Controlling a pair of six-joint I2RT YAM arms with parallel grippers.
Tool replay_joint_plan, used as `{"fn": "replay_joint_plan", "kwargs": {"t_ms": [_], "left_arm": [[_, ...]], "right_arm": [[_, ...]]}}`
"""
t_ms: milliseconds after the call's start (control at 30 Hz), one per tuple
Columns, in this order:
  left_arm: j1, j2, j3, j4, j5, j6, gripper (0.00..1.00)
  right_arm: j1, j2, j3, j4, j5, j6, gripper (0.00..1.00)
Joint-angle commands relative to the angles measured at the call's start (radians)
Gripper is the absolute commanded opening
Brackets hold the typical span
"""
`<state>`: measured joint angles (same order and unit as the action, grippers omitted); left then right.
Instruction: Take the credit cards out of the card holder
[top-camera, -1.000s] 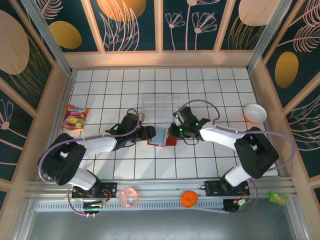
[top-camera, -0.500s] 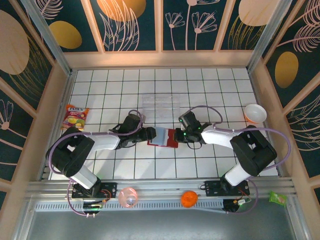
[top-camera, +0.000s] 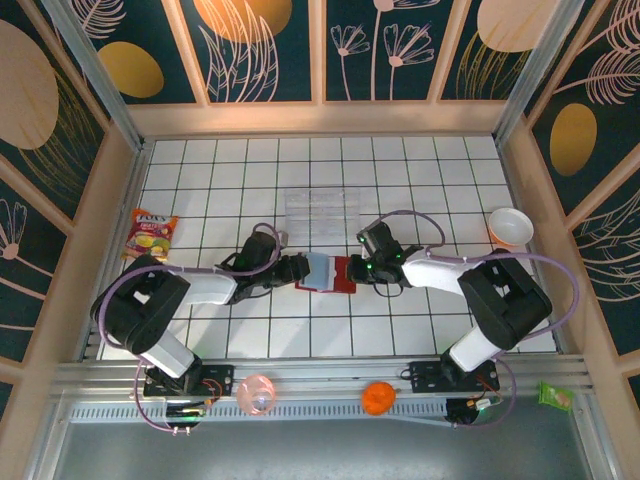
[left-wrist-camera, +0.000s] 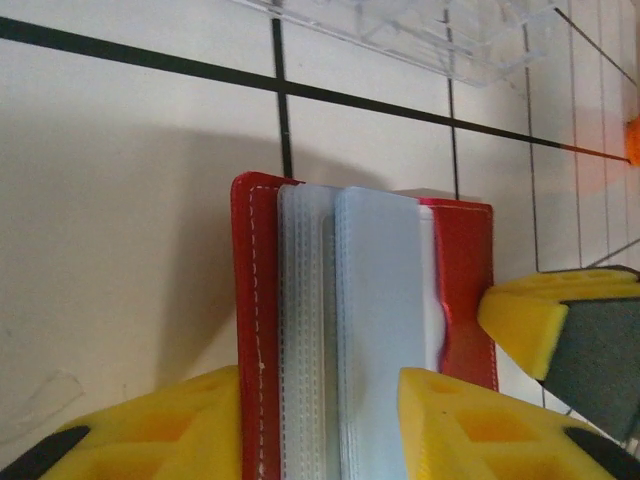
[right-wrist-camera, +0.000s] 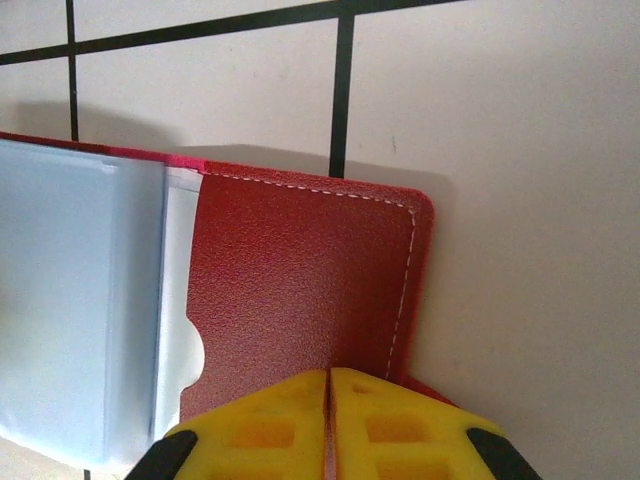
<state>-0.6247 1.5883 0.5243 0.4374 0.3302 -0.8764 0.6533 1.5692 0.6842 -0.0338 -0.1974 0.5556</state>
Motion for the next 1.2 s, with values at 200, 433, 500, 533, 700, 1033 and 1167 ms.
{"fn": "replay_joint_plan", "kwargs": {"t_ms": [200,433,500,533,700,1033,1167], "left_arm": [[-0.008,-0.061,-0.019,0.031,0.021,-0.024,0.34],[-0.007,-0.069,-0.018,0.015,0.015,-0.020,0.21],[-0.008,-0.075,-0.016,0.005,0.011,-0.016,0.19],[-0.007,-0.079,-0.015,0.000,0.010,-0.016,0.16],[-0.008,-0.088,-0.017,-0.008,0.010,-0.013,0.06],[-0.008,-0.108,-0.027,-0.012,0.019,-0.033,0.00],[-0.007,-0.124,-0.031,-0.017,0.022,-0.039,0.00]], "right_arm": [[-0.005,0.033,-0.002,-0.001,-0.016,-0.010,0.11],[-0.005,0.028,0.009,-0.004,-0.017,-0.010,0.11],[-0.006,0.021,0.012,-0.004,-0.022,-0.010,0.12],[-0.005,0.019,0.017,-0.003,-0.026,-0.010,0.12],[-0.003,-0.002,0.020,0.029,-0.064,-0.017,0.19],[0.041,-0.050,0.029,0.187,-0.196,-0.032,0.57],[0.066,-0.012,0.076,0.185,-0.202,-0.045,0.61]]}}
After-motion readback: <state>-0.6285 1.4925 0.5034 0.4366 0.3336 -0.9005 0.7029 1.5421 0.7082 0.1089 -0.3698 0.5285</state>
